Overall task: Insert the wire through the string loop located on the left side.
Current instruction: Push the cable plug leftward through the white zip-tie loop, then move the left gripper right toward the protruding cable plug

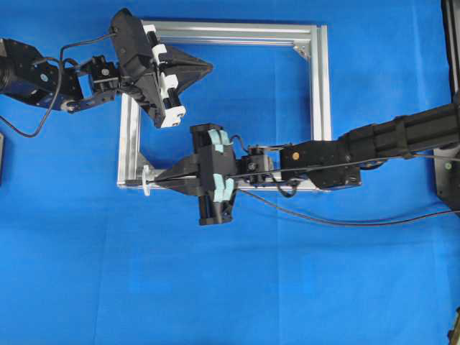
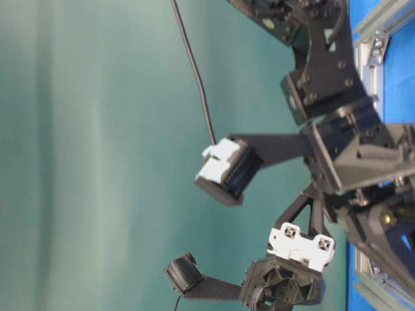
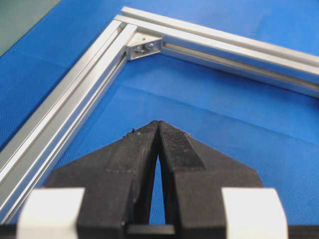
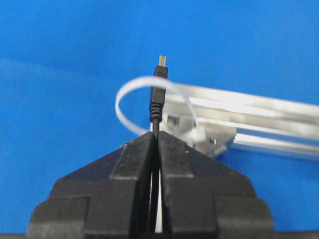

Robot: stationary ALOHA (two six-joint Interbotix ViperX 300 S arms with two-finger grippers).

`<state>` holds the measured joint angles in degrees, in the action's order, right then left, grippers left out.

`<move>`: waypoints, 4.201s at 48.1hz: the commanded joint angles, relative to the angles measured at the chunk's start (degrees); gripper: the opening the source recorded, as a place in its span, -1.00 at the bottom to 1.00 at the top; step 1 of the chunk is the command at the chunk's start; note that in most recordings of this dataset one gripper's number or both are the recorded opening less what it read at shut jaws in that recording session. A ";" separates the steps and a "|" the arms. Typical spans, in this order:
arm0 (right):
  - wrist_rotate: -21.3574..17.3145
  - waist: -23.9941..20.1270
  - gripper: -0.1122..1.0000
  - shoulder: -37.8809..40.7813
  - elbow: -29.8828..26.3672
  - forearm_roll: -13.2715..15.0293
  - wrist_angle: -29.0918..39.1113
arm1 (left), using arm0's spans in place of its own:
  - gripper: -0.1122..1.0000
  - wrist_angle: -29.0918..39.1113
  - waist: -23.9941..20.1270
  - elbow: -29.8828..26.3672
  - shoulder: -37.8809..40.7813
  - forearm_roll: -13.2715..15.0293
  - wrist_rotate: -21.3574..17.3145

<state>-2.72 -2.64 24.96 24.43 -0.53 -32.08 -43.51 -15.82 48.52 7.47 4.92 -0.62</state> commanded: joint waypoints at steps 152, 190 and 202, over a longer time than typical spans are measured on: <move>-0.09 0.26 -0.81 -0.18 -2.90 -0.26 0.18 | 0.83 7.03 23.47 26.10 -29.97 -0.18 0.97; -0.09 0.26 -0.81 -0.09 -3.08 -0.26 0.00 | 0.83 7.73 23.47 20.48 -13.62 -0.26 0.88; -0.09 0.26 -0.81 -0.18 -3.08 -0.26 0.00 | 0.83 7.82 23.47 20.39 -13.62 -0.26 0.88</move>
<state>-2.72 -2.55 26.10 22.41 -0.70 -31.64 -35.51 7.56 69.43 -5.63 4.83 0.26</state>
